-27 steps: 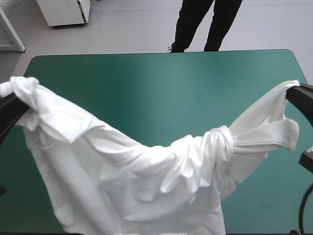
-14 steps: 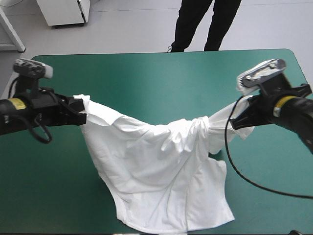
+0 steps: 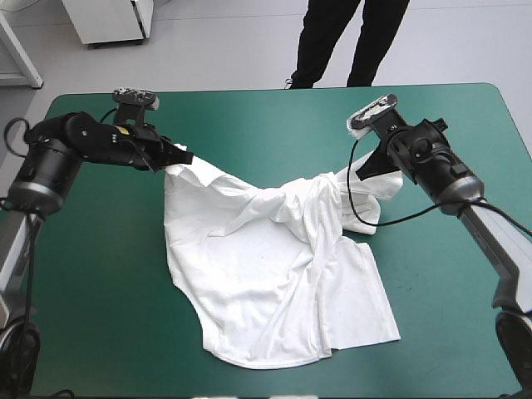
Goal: Fold the cloth
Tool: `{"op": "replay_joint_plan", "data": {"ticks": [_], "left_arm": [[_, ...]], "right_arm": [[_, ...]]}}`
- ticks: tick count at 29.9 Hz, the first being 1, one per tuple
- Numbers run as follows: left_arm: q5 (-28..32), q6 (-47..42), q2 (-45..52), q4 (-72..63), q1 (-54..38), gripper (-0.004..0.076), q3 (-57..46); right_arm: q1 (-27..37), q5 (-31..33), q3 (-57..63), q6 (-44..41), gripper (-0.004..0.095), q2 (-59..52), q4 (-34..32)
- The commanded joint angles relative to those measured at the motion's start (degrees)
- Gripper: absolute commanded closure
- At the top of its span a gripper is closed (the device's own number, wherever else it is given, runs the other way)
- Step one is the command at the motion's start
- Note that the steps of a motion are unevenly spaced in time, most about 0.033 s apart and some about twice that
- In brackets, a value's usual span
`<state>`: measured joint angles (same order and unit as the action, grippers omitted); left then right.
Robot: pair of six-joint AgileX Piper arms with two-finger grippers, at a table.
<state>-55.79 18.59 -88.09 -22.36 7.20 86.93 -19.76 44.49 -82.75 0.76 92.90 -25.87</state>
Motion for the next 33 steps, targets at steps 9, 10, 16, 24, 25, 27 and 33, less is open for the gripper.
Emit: {"op": "replay_joint_plan", "data": {"ticks": [9, 10, 16, 24, 25, 27, 33], "left_arm": [[12.0, 4.8, -8.2, -1.3, 0.0, 0.0733, 1.4], [12.2, 5.2, -8.3, -0.8, 0.0, 0.0733, 1.4], [12.2, 7.3, -9.3, 1.3, 0.0, 0.0698, 1.4], [10.2, 7.3, -9.4, 4.0, 0.0, 0.0424, 1.4], [10.2, 7.3, -9.4, 4.7, 0.0, 0.0397, 1.4], [10.2, 7.3, -9.4, 6.6, 0.0, 0.0351, 1.4], [-0.3, 4.3, -8.6, 8.3, 0.0, 0.0339, 4.2]], "right_arm": [[1.5, -11.4, -1.5, -1.6, 0.0927, 4.6, -0.7], [1.7, -11.3, -1.5, -2.2, 0.0927, 4.9, 0.2], [3.2, -3.0, -3.9, 3.5, 0.0907, 8.0, 10.5], [4.5, 4.2, -14.2, 7.2, 0.0657, 8.6, 16.3], [4.8, 4.8, -15.2, 7.3, 0.0622, 8.6, 16.4], [5.0, 6.1, -16.8, 7.6, 0.0546, 8.6, 16.2], [5.1, 10.2, -17.4, 8.2, 0.0454, 6.6, 19.7]]}}
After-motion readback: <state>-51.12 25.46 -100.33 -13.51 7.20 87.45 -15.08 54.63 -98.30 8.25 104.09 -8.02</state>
